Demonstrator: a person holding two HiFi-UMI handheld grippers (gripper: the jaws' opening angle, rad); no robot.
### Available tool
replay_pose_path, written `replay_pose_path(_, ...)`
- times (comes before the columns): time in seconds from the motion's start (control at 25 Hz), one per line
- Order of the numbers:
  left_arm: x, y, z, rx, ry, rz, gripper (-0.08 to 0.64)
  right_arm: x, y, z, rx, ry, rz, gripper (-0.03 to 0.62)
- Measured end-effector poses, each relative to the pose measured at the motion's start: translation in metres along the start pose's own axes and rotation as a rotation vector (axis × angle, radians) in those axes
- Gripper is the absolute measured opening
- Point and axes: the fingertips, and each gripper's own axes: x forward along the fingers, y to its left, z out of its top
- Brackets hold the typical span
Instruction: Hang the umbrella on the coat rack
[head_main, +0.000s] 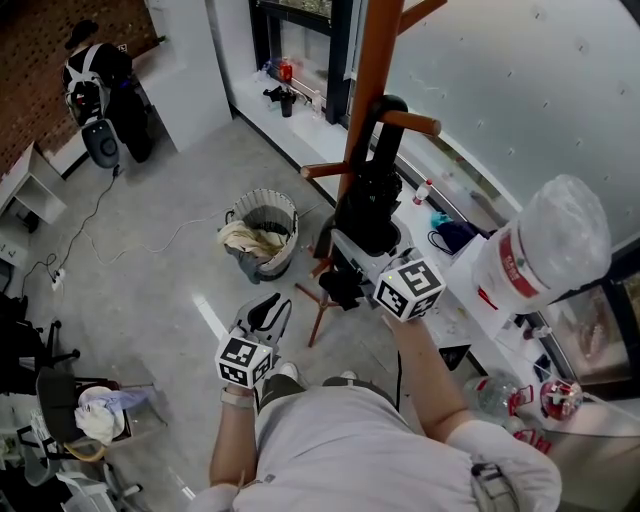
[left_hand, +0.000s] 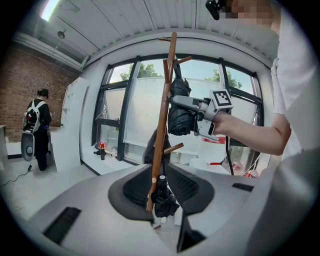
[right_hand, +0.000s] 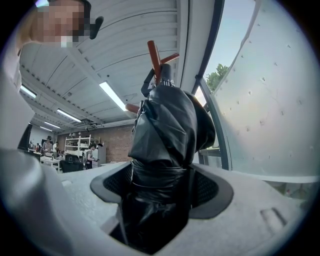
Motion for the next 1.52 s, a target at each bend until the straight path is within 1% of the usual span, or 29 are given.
replay_pose_path(0.2,0.003,-0.002,0.0,0.002,-0.001,-0.017,0.08,-0.007,-0.001,0.0,-0.007,0.001,-0.018,0.334)
replay_pose_path(0.4,0.011,-0.008,0.0,0.008,0.005,-0.051,0.08,-0.022,-0.004,0.006,0.0,-0.022,-0.036,0.334)
replay_pose_path(0.64,0.029,-0.023,0.006,0.032,0.01,-0.127,0.08,-0.047,-0.01,0.011,0.022,-0.05,-0.066,0.334)
replay_pose_path(0.88,0.047,-0.044,0.01,0.062,0.02,-0.217,0.08,-0.077,-0.013,0.004,0.028,-0.043,-0.104,0.329)
replay_pose_path(0.92,0.051,-0.048,0.011,0.067,0.022,-0.233,0.08,-0.082,-0.013,0.003,0.027,-0.041,-0.112,0.311)
replay_pose_path(1.04,0.059,-0.058,0.014,0.08,0.027,-0.28,0.08,-0.099,-0.013,-0.001,0.024,-0.039,-0.141,0.29)
replay_pose_path(1.16,0.067,-0.068,0.017,0.083,0.026,-0.322,0.08,-0.115,-0.013,-0.007,-0.006,-0.023,-0.165,0.257)
replay_pose_path(1.4,0.087,-0.093,0.023,0.106,0.032,-0.418,0.08,-0.154,-0.022,-0.027,-0.009,0.007,-0.277,0.193)
replay_pose_path(1.52,0.095,-0.108,0.022,0.118,0.045,-0.474,0.08,-0.171,-0.021,-0.039,-0.012,0.028,-0.323,0.183)
